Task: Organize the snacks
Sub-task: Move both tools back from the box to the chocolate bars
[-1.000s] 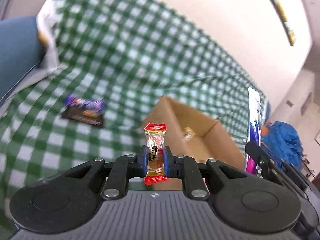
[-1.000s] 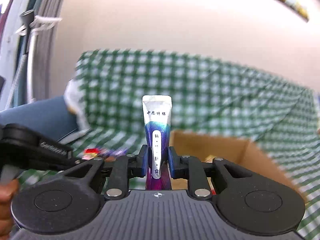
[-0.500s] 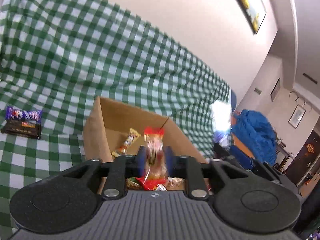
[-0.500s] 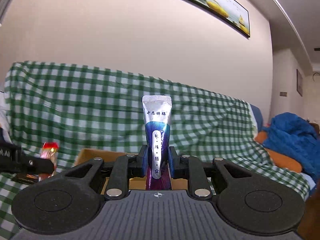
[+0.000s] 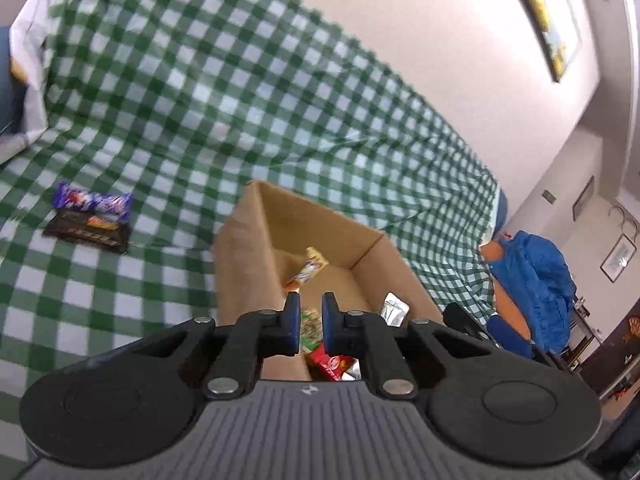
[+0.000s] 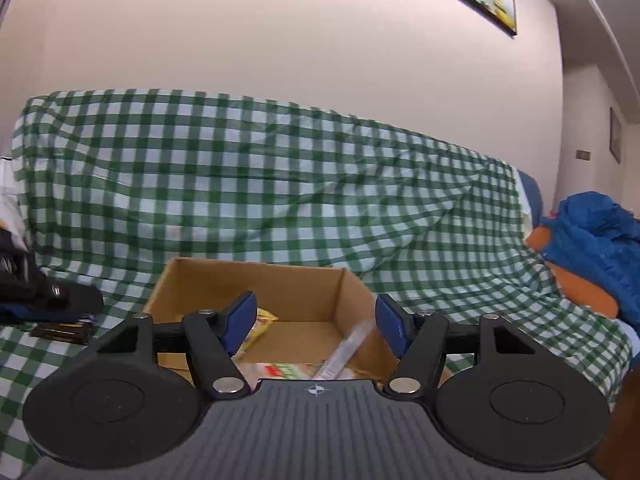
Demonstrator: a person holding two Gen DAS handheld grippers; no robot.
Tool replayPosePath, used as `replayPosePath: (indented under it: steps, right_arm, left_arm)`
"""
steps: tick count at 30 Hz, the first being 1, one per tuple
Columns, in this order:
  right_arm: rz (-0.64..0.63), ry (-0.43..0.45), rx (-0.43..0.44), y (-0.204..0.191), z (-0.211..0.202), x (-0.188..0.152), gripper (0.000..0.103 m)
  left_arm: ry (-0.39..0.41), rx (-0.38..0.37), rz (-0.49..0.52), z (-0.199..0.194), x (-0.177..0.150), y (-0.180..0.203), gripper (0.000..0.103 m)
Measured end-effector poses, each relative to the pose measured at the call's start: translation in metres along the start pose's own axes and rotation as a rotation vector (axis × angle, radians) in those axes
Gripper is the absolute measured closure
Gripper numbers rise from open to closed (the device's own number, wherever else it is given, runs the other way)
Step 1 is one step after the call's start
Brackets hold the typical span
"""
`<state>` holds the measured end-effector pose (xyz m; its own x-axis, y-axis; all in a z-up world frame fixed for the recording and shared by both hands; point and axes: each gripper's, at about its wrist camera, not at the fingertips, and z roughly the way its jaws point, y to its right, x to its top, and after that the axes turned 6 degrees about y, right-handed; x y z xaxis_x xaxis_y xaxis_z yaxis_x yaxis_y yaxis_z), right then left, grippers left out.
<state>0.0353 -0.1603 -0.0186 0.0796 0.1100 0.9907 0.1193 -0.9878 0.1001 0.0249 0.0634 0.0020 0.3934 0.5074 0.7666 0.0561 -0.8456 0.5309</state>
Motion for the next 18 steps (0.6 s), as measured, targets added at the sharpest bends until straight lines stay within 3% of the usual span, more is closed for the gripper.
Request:
replayPosePath:
  steps: [2, 4, 6, 10, 14, 16, 18]
  right_arm:
    - [0.008, 0.000, 0.042, -0.006, -0.006, 0.003, 0.053]
    - [0.023, -0.006, 0.098, -0.012, -0.009, 0.006, 0.075]
    - [0.040, -0.017, 0.141, -0.017, -0.009, 0.009, 0.083]
    - [0.064, -0.039, 0.182, -0.029, -0.013, 0.014, 0.084]
    - [0.044, -0.056, 0.230, -0.046, -0.022, 0.015, 0.084]
    - [0.025, -0.074, 0.264, -0.055, -0.026, 0.013, 0.084]
    - [-0.001, -0.089, 0.304, -0.065, -0.028, 0.012, 0.084]
  left_arm:
    - [-0.008, 0.014, 0.011, -0.001, 0.017, -0.007, 0.094]
    - [0.000, 0.037, 0.035, 0.001, 0.040, -0.014, 0.094]
    - [0.028, 0.066, 0.032, 0.005, 0.066, -0.025, 0.094]
    - [0.077, 0.107, 0.010, 0.028, 0.116, -0.057, 0.094]
    - [0.057, 0.193, 0.039, 0.063, 0.137, -0.101, 0.091]
    - [0.048, 0.289, 0.066, 0.079, 0.132, -0.127, 0.075]
    - [0.007, 0.401, 0.079, 0.094, 0.116, -0.160, 0.065]
